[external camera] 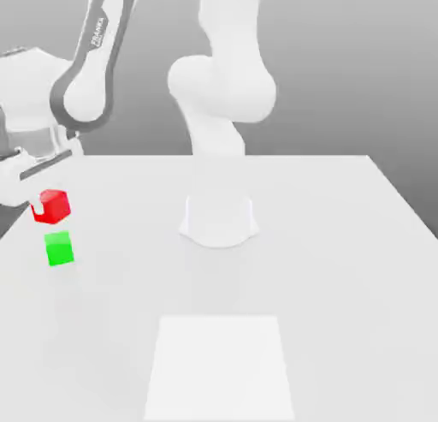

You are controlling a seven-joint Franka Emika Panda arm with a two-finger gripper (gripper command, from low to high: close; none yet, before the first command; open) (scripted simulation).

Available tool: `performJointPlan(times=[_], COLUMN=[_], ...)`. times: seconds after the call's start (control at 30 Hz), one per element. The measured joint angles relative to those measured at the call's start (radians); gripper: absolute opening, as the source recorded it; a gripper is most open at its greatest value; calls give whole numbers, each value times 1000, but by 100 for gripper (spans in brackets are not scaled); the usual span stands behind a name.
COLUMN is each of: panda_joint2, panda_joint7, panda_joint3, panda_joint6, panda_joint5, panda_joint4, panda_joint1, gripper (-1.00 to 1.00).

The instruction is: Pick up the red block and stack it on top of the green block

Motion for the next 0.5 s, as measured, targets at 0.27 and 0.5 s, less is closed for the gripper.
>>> performJointPlan(times=[0.27,0.5], panda_joint2=[101,181], panda_joint7=[-118,-161], panda_joint3=[-11,1], panda_joint6=[75,177], panda_joint5=[167,229], panda_joint4=[10,2], panda_joint1=[54,52], gripper=[-100,-100])
